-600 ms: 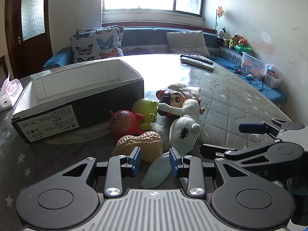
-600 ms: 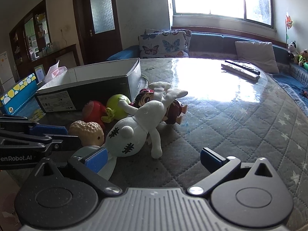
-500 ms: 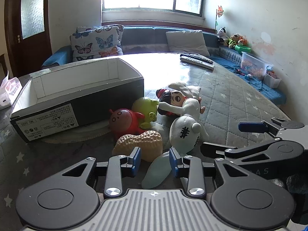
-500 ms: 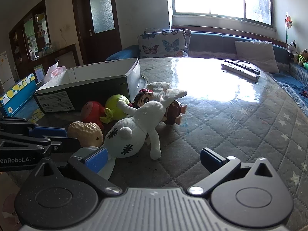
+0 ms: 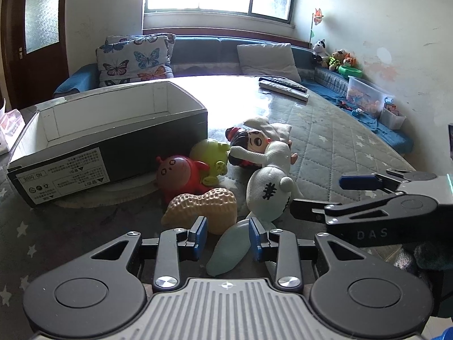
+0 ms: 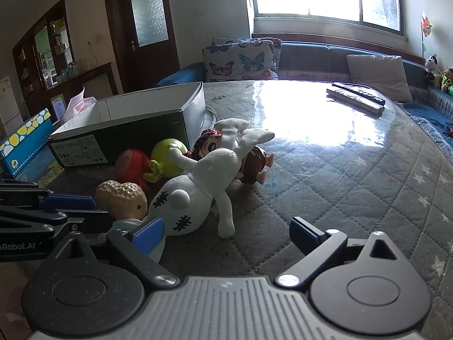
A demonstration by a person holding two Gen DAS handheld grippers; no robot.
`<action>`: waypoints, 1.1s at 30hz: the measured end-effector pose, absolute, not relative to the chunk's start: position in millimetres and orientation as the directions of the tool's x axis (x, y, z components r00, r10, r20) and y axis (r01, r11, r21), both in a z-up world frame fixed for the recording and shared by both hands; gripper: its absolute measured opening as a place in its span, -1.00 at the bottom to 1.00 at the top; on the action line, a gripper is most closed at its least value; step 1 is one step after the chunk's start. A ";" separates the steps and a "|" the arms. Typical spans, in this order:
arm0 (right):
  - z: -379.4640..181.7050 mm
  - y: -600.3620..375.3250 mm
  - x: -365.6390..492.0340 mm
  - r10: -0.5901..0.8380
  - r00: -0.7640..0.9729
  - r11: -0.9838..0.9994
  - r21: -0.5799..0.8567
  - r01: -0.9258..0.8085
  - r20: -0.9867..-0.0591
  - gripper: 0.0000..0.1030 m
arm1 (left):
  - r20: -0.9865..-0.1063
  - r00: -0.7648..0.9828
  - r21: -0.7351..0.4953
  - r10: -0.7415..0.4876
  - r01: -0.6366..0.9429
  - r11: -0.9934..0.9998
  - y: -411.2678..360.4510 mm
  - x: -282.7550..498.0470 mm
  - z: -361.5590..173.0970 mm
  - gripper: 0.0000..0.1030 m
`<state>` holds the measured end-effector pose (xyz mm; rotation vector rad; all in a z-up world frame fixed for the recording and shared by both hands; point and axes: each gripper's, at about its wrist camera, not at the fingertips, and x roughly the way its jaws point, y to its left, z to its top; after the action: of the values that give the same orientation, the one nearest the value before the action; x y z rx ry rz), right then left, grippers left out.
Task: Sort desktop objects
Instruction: 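Close the left gripper on the white bunny plush while the right gripper reaches its ears, then lift the white bunny plush off the table with both grippers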
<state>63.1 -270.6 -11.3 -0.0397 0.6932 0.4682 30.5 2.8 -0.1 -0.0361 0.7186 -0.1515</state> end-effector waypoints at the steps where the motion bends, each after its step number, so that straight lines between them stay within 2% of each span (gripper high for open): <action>1: -11.1 -270.5 63.6 0.403 0.670 0.896 0.119 -0.429 -0.624 0.86 | -0.652 0.742 -0.086 -0.156 0.132 0.987 2.2 29.8 0.8 -0.32; 12: -5.1 -266.7 76.9 0.432 0.648 0.883 0.145 -0.447 -0.627 0.70 | -0.645 0.734 -0.084 -0.214 0.211 0.974 -11.4 30.9 1.7 -0.32; 17: -3.0 -267.3 88.1 0.461 0.625 0.872 0.193 -0.449 -0.630 0.49 | -0.646 0.730 -0.076 -0.223 0.229 0.970 -19.6 39.9 0.0 -0.32; 21: -2.5 -266.3 101.0 0.498 0.595 0.856 0.247 -0.455 -0.631 0.44 | -0.648 0.730 -0.054 -0.217 0.240 0.969 -26.5 48.2 -2.4 -0.32; 24: -3.1 -263.9 106.8 0.520 0.576 0.842 0.267 -0.468 -0.631 0.30 | -0.651 0.729 -0.044 -0.211 0.241 0.969 -30.5 53.9 -4.8 -0.31; 33: -6.8 -259.6 124.9 0.561 0.536 0.820 0.334 -0.465 -0.630 0.14 | -0.676 0.707 -0.061 -0.207 0.226 0.972 -28.3 69.3 -14.3 -0.31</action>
<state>124.9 -259.6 -6.8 0.1309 0.7969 0.6129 69.3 -28.3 -14.3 0.0272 0.7478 -0.2404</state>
